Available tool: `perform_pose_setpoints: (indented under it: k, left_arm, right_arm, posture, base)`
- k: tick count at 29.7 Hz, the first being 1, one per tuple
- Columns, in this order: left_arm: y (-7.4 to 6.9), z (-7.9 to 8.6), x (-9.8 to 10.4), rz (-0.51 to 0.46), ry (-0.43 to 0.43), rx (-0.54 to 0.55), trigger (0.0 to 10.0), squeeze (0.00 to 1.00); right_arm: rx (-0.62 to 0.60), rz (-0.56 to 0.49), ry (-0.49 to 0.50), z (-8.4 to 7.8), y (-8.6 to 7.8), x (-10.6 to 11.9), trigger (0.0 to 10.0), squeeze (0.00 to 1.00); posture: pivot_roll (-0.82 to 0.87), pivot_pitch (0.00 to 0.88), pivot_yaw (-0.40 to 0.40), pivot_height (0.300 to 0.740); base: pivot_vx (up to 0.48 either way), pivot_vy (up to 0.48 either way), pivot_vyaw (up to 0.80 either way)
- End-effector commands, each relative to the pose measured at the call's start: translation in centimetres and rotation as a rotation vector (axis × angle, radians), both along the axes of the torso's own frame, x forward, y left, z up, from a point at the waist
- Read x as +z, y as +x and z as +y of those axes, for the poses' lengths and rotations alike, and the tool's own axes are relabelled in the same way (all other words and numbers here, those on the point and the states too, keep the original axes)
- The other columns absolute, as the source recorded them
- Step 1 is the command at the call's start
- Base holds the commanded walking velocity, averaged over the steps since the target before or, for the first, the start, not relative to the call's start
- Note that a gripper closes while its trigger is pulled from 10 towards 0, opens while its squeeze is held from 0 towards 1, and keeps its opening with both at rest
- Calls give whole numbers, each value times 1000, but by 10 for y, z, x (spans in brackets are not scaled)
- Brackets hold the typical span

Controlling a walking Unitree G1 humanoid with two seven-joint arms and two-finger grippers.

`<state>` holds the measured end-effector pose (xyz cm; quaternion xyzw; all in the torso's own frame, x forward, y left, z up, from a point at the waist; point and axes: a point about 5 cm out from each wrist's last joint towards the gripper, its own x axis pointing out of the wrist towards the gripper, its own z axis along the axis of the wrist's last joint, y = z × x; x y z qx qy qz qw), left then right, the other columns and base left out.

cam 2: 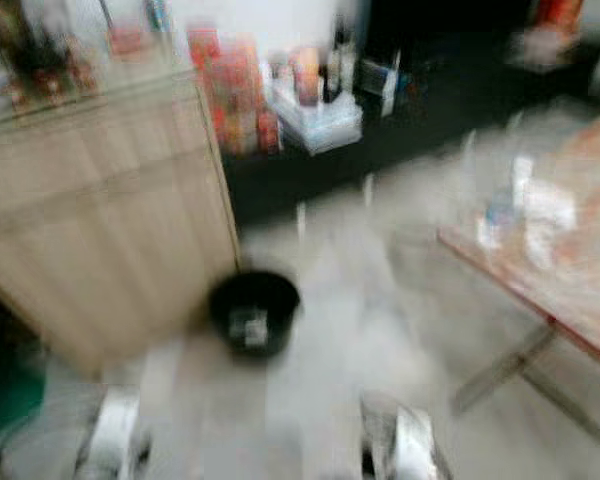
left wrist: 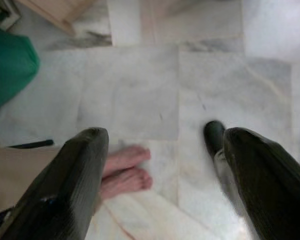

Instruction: Picking trash to rubbish bin

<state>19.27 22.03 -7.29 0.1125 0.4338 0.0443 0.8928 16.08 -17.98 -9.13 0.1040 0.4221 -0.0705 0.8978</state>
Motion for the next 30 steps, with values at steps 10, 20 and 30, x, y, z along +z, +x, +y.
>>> perform_pose_setpoints:
  k: [10,20,30]
  left_arm:
    - [4,-7,1,-9,-17,-15,10000,0]
    - [20,-15,9,-74,6,-104,10000,0]
    - [98,-67,71,-453,-42,-328,10000,0]
  right_arm:
    - [-2,-32,-2,-1,10,5,10000,0]
    - [13,-73,-4,2,17,8,10000,0]
    - [157,-490,-51,18,102,71,10000,0]
  posture:
    - [-106,47,15,740]
    - [-116,57,26,740]
    - [-120,34,39,740]
  base:
    - [0,0,0]
    - [0,0,0]
    - [0,0,0]
